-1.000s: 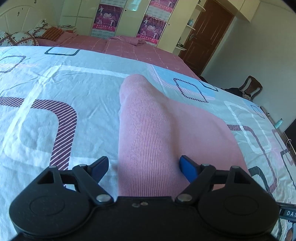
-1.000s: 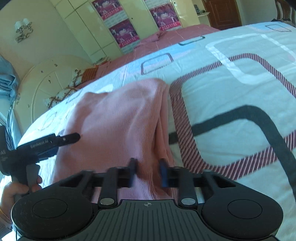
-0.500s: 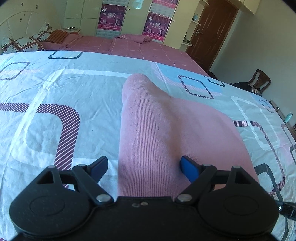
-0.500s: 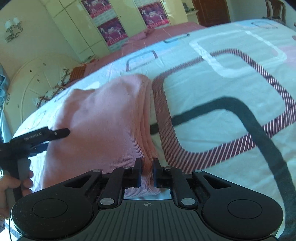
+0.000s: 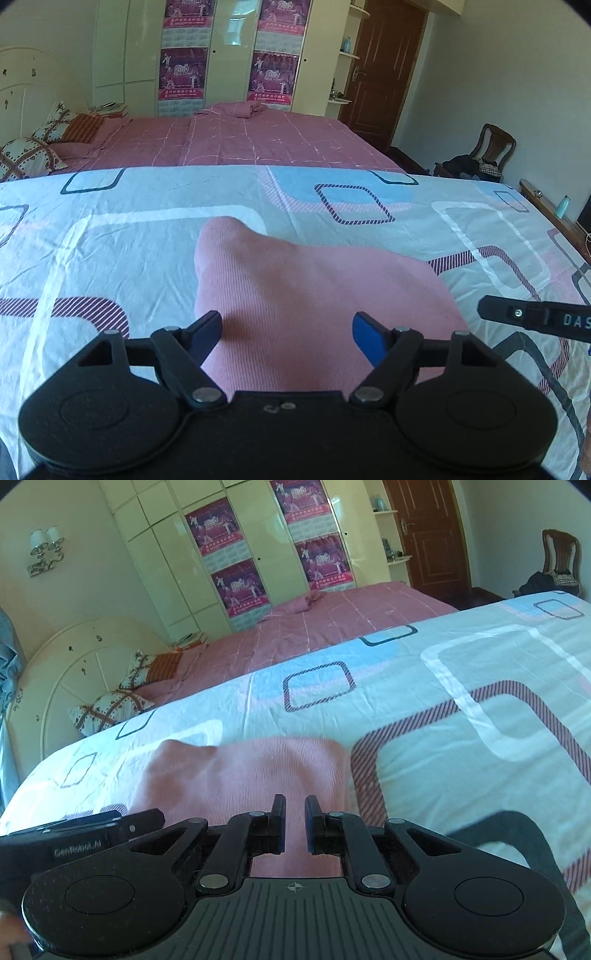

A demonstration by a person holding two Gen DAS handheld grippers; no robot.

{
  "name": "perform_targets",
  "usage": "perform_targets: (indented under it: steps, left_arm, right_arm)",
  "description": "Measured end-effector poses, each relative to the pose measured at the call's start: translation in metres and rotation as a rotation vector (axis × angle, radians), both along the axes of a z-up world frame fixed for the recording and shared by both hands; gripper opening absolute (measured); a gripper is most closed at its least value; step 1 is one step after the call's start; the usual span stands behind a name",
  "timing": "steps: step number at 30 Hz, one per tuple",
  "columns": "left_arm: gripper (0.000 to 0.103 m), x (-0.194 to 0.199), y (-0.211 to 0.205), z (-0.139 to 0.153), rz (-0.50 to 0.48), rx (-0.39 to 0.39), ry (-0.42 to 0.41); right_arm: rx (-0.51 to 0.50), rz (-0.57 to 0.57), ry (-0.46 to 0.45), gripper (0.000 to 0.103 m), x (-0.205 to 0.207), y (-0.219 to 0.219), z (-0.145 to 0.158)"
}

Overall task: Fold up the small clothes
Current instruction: 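Fold the bundle end over onto itself with the right gripper, then open the right gripper and release the folded sweatshirt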

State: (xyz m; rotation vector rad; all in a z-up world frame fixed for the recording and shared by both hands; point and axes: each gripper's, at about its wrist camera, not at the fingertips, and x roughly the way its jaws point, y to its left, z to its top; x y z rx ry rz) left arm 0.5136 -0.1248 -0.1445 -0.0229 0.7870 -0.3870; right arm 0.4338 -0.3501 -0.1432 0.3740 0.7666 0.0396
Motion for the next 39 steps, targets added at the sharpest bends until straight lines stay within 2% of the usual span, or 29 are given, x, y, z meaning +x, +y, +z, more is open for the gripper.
perform_targets:
  steps: [2,7,9,11,13,15,18,20,24,27,31,39]
  left_arm:
    - [0.073,0.010,-0.005,-0.003,-0.002,0.018,-0.016]
    - [0.073,0.031,-0.006,-0.019,0.019,0.045,-0.016]
    - [0.074,0.039,-0.002,-0.030,0.034,0.046,0.020]
    - [0.076,0.043,0.006,-0.039,0.062,0.006,0.054]
    - [0.077,0.044,0.006,-0.041,0.066,0.003,0.051]
    - [0.081,0.045,0.003,-0.043,0.068,0.015,0.043]
    - [0.083,0.048,0.004,-0.044,0.094,0.005,0.065]
    - [0.083,0.043,0.002,-0.038,0.093,0.028,0.053]
    - [0.081,0.028,0.003,-0.026,0.093,0.038,0.032]
    - [0.080,0.011,0.009,-0.019,0.085,0.022,0.031]
    - [0.080,-0.017,0.012,-0.012,0.070,0.037,0.021]
    - [0.079,-0.079,0.013,-0.012,0.008,0.065,0.019]
  right_arm:
    - [-0.016,0.002,0.000,0.010,0.017,0.006,-0.004]
    - [-0.135,0.021,0.001,0.010,0.054,0.026,-0.023]
    - [-0.156,0.010,0.002,0.010,0.064,0.027,-0.034]
    - [-0.196,0.016,0.045,0.010,0.074,0.028,-0.052]
    - [-0.236,0.011,0.066,0.010,0.076,0.026,-0.067]
    - [-0.261,0.010,0.049,0.010,0.076,0.023,-0.074]
    - [-0.275,0.016,0.038,0.010,0.077,0.020,-0.076]
    - [-0.272,0.028,0.041,0.010,0.076,0.018,-0.074]
    - [-0.202,0.025,0.025,0.010,0.062,0.009,-0.058]
    - [-0.189,0.037,-0.006,0.010,0.041,0.009,-0.042]
    - [-0.172,0.090,-0.035,0.010,0.008,0.017,-0.023]
    - [-0.190,0.190,-0.019,0.010,-0.050,0.037,-0.020]
